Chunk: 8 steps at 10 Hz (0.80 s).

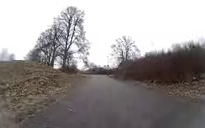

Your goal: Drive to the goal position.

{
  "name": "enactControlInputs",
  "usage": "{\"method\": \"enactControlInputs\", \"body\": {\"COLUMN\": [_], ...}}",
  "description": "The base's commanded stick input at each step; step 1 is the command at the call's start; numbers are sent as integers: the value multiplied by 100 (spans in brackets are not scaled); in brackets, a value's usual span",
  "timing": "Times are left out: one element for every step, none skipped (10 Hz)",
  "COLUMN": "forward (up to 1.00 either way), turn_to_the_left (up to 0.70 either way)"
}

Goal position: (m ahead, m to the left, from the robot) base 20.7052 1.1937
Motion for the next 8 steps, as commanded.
{"method": "enactControlInputs", "body": {"forward": [100,100,100,100,100,100,100,100], "turn_to_the_left": [0,0,0,0,0,0,0,0]}}
